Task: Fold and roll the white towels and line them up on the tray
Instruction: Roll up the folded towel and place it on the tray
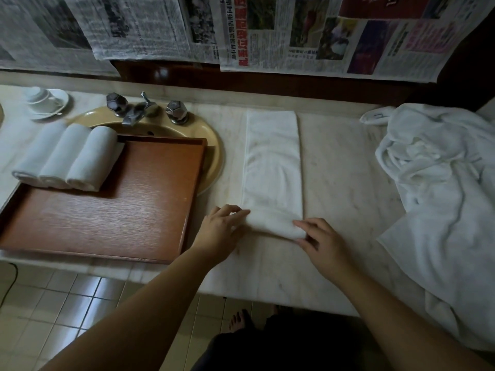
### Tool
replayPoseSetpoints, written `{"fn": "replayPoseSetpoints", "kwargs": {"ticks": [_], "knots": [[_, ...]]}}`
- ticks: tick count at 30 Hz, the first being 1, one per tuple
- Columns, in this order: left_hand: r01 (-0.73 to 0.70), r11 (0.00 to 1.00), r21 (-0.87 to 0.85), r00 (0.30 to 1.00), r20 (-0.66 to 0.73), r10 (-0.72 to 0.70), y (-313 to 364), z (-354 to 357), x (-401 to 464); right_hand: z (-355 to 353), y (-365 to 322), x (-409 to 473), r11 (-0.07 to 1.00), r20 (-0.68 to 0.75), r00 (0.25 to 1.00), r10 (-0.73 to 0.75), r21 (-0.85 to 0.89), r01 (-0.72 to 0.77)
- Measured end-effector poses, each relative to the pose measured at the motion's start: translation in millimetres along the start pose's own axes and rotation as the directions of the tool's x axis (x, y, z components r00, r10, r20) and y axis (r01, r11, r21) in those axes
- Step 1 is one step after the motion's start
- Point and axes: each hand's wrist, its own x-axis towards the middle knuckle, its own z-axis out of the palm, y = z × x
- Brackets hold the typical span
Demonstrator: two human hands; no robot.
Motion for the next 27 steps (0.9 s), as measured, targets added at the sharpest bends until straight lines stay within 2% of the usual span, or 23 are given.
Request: {"fn": "replayPoseSetpoints", "kwargs": {"ticks": [3,6,9,12,14,16,18,21,23,24,27], "knots": [[0.187,0.962,-0.199,0.981,0.086,-0.173,7,-3,0,-2,-2,6,0.977,0.103,0.981,0.166,0.115,-0.178],[0.369,0.830,-0.418,0.929,0.145,-0.340,15,-4,2,-2,-2,18,0.936,0.170,0.942,0.290,0.154,-0.316],[0.502,0.719,-0.480,0.856,0.157,-0.493,23,-6,12,-1,-5,33,0.902,0.173,0.916,0.362,0.182,-0.391],[0.573,0.605,-0.553,0.795,0.195,-0.575,32,-13,23,0,-8,45,0.824,0.188,0.872,0.452,0.285,-0.489],[0.569,0.617,-0.543,0.796,0.176,-0.579,33,-14,27,-1,-7,50,0.785,0.148,0.851,0.504,0.332,-0.523],[0.524,0.706,-0.476,0.826,0.082,-0.558,32,-11,28,-2,-6,51,0.833,0.050,0.881,0.470,0.306,-0.461],[0.422,0.834,-0.354,0.878,-0.070,-0.474,30,-5,23,-2,-6,46,0.920,-0.082,0.931,0.356,0.208,-0.333],[0.149,0.984,-0.100,0.945,-0.279,-0.172,25,4,9,3,-4,27,0.983,-0.162,0.973,0.167,0.097,-0.153],[-0.019,1.000,0.008,0.967,-0.255,0.021,12,8,2,5,0,13,0.991,-0.126,0.986,0.107,0.089,-0.096],[-0.066,0.998,0.025,0.975,-0.211,0.070,5,9,1,5,2,10,0.993,-0.102,0.991,0.089,0.091,-0.080],[-0.061,0.998,0.006,0.995,-0.081,0.061,-4,1,8,0,6,16,0.999,-0.096,0.994,0.046,0.012,-0.045]]}}
